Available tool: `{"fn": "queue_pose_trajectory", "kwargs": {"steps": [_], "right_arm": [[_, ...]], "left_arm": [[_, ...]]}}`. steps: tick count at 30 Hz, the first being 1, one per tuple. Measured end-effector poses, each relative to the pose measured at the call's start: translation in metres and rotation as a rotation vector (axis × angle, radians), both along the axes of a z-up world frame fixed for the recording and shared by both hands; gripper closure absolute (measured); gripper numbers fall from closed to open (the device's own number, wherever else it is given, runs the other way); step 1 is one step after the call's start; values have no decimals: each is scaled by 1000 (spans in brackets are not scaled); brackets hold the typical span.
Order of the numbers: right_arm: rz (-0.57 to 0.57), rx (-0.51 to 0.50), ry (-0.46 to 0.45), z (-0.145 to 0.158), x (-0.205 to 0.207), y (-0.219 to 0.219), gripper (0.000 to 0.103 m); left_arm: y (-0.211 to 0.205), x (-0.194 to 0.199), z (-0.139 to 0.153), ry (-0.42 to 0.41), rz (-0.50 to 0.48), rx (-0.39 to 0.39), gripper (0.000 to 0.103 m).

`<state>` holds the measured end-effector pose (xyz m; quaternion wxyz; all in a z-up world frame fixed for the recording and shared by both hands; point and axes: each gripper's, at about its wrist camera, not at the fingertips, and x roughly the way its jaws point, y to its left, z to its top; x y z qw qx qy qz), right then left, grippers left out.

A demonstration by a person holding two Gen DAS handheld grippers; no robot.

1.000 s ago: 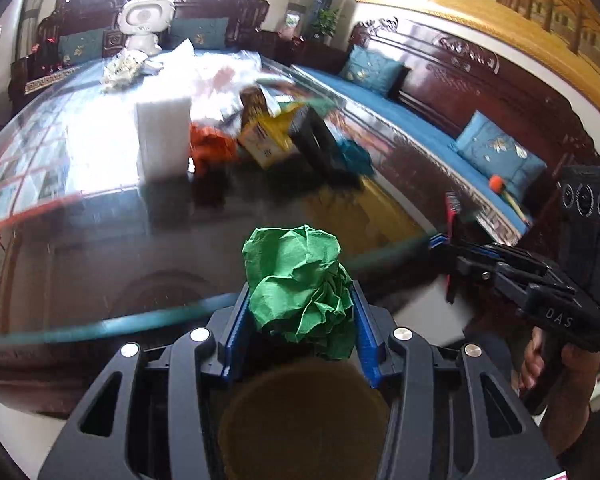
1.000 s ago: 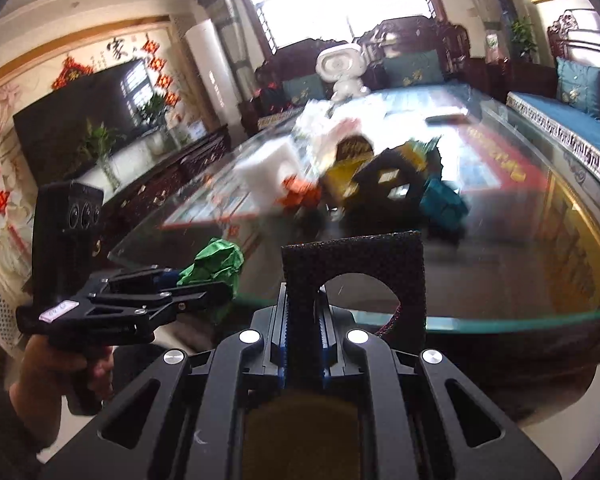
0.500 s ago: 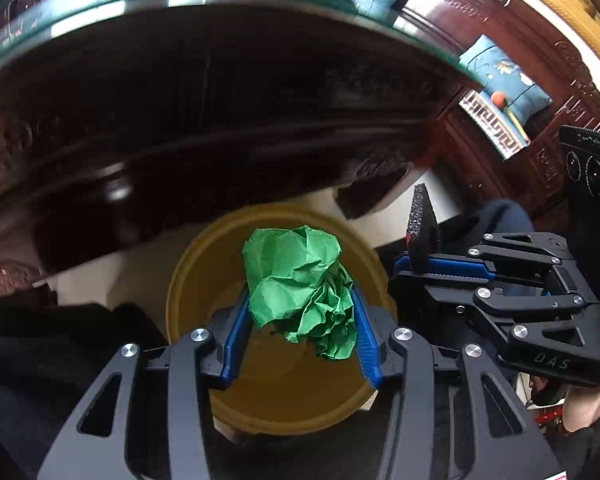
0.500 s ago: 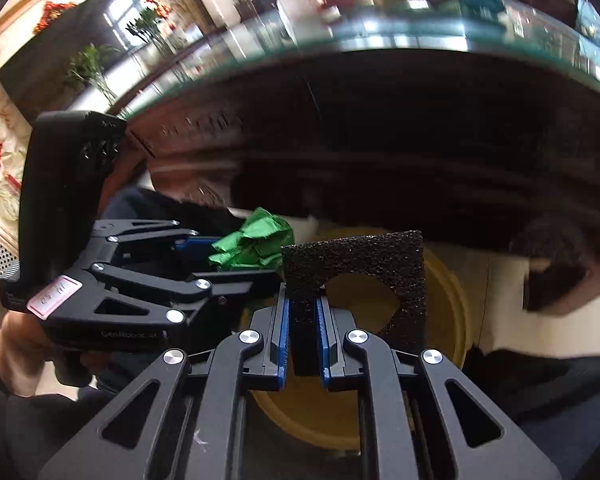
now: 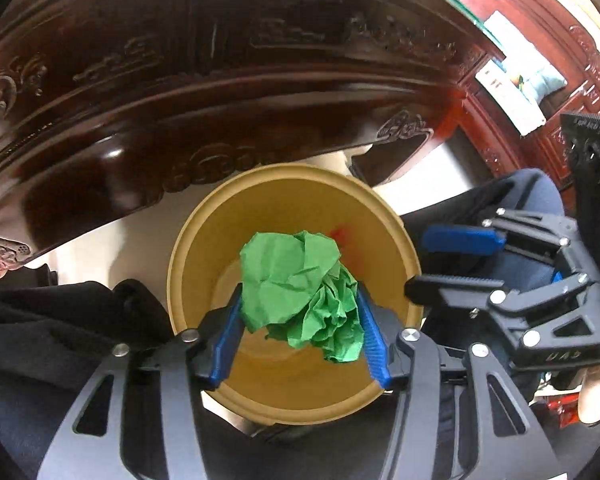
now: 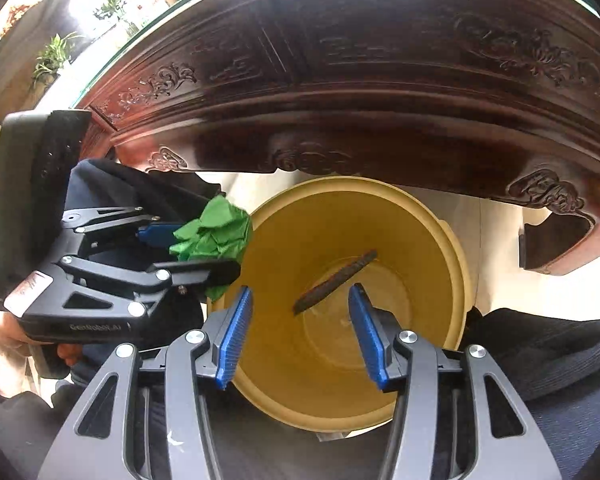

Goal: Collect trash

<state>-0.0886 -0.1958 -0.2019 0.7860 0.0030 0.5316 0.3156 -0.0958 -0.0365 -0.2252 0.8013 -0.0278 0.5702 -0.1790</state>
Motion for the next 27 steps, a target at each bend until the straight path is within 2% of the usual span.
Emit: {"fn": "queue_pose_trajectory", "kwargs": {"steps": [9, 21, 27], "right_arm": [[2, -47, 4, -3, 5, -2, 54], [6, -65, -11, 0, 9, -2, 54], [1, -56, -46, 11, 13, -5, 54]], "left_arm": [[-14, 6, -6, 37, -52, 21, 30], [-19, 10, -3, 39, -79, 57, 25], [-17, 13, 9, 0, -81, 69, 25]]}}
